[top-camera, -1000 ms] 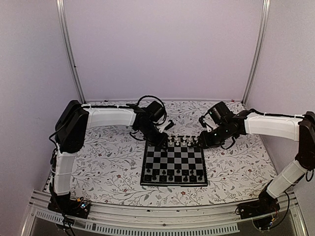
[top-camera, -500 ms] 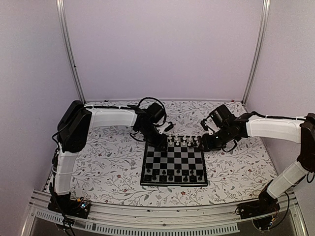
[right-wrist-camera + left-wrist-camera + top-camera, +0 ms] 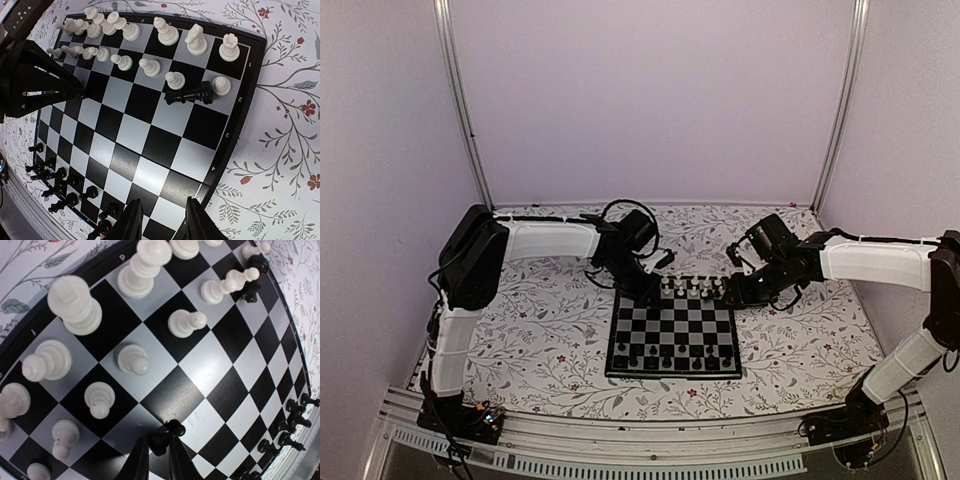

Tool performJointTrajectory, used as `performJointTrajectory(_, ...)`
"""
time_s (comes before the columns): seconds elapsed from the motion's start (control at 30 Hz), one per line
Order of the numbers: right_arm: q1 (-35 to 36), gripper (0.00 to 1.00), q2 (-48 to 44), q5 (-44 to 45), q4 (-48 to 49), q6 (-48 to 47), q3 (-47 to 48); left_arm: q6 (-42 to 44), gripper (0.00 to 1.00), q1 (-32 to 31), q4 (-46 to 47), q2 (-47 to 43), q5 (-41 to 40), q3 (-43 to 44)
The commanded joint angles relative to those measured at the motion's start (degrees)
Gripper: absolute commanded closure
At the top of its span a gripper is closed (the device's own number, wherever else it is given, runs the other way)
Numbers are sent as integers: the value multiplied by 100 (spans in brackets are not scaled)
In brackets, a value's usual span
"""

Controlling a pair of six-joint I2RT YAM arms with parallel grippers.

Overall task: Set up the chess pieces on the board
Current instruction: Pick up the chess piece from the chessboard.

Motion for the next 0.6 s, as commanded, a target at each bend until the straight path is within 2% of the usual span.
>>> performJointTrajectory(0.0, -11, 68, 5, -98, 136, 42, -38, 35, 83, 77, 15, 143, 83, 67)
performJointTrajectory(0.2, -6, 68, 110, -160, 161, 13, 38, 23, 85, 73, 60, 179, 121, 48)
performJointTrajectory(0.57, -4, 68, 294, -426, 370, -80, 154, -24, 94, 152, 198, 100, 521, -117)
